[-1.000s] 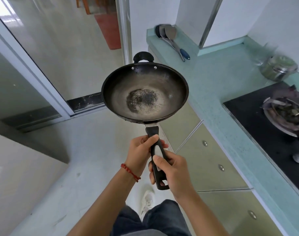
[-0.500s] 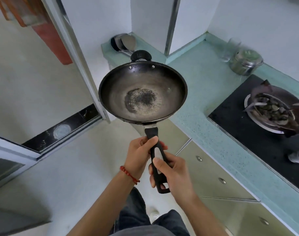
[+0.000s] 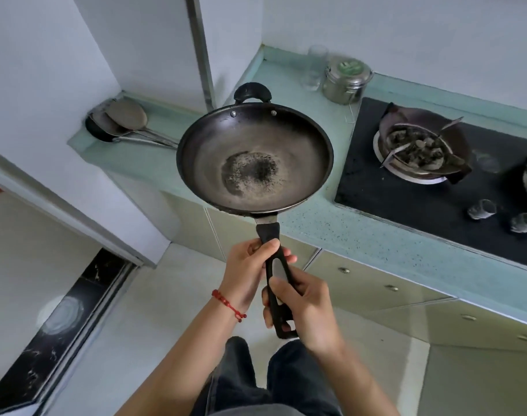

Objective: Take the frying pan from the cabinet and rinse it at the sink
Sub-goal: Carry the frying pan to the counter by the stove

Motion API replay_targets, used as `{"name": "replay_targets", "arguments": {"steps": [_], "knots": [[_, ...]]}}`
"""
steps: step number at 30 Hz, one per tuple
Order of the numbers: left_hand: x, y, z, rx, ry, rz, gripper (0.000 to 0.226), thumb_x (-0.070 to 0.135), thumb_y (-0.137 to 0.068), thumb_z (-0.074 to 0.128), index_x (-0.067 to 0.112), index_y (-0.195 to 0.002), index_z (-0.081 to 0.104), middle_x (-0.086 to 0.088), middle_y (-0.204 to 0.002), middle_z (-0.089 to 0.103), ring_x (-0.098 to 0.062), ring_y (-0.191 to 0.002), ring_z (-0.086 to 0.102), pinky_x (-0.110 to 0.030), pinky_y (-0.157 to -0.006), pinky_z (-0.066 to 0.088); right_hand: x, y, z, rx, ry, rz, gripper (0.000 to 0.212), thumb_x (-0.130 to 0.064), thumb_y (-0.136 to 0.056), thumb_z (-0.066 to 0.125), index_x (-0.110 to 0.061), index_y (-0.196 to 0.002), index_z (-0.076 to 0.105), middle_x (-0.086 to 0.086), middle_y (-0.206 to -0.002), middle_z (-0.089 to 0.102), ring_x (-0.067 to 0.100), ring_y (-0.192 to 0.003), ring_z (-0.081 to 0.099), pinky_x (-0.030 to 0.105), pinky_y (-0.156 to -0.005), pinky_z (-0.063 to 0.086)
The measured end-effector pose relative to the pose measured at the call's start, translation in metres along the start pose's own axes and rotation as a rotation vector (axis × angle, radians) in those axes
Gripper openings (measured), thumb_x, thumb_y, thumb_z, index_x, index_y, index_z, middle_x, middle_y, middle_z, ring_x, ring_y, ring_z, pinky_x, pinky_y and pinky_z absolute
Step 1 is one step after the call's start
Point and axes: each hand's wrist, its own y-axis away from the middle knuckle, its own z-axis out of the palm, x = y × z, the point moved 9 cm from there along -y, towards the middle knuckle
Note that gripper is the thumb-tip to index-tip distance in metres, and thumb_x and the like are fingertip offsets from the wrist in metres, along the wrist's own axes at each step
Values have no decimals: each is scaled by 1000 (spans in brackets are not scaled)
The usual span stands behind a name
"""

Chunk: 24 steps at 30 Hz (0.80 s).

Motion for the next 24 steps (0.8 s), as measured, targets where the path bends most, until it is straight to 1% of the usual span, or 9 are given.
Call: {"name": "replay_targets", "arguments": {"steps": [4, 8, 10, 12, 15, 19, 22, 24], "knots": [[-4, -26, 14, -46, -37, -43, 18, 7, -87, 51, -4, -75, 60, -8, -64, 68, -23, -65, 70, -28, -60, 55, -1, -19, -15, 57, -10, 5, 20, -14, -80, 53, 4, -73, 56, 13, -59, 57, 25, -39, 53, 24, -38, 39], [-5, -50, 27, -70, -60, -52, 20, 8, -88, 51, -4, -75, 61, -12, -68, 68, -22, -67, 70, -30, -63, 55, -1, -40, -33, 74, -7, 15, 24, -14, -80, 53, 9, -75, 54, 15, -60, 57, 26, -40, 54, 28, -40, 42], [-6, -61, 32, -66, -64, -61, 20, 8, -88, 51, -3, -75, 61, -13, -68, 67, -23, -66, 69, -30, -64, 55, -2, -50, -40, 73, -10, 19, 24, -14, -80, 53, 10, -75, 53, 14, -59, 57, 26, -41, 54, 28, -41, 43], [-6, -72, 36, -56, -60, -69, 20, 8, -87, 51, -2, -73, 61, -10, -65, 67, -23, -66, 69, -31, -65, 56, -2, -60, -46, 69, -8, 22, 24, -13, -81, 53, 9, -76, 53, 12, -59, 58, 27, -42, 54, 29, -41, 44], [-5, -86, 40, -43, -57, -71, 20, 8, -87, 51, -2, -73, 61, -7, -62, 68, -23, -66, 70, -29, -63, 56, -2, -74, -55, 56, -5, 31, 22, -13, -82, 52, 8, -75, 53, 10, -58, 59, 26, -42, 55, 29, -41, 44], [-6, -101, 44, -25, -57, -80, 19, 8, -87, 52, -2, -74, 60, -6, -61, 67, -21, -63, 69, -28, -61, 56, 1, -90, -63, 45, -3, 50, 24, -14, -82, 52, 10, -76, 53, 12, -59, 59, 27, -43, 55, 27, -40, 42], [-7, -111, 46, -8, -61, -76, 22, 7, -87, 52, -1, -70, 62, -6, -59, 68, -21, -62, 69, -28, -59, 56, 5, -100, -68, 31, 4, 60, 23, -15, -83, 53, 8, -77, 53, 11, -60, 59, 27, -43, 56, 36, -45, 43], [-7, -117, 47, 0, -66, -67, 22, 6, -87, 52, -1, -69, 62, -5, -59, 68, -21, -62, 69, -27, -57, 55, 8, -105, -72, 26, 3, 62, 22, -14, -83, 53, 7, -77, 54, 11, -60, 60, 27, -43, 56, 38, -46, 41]]}}
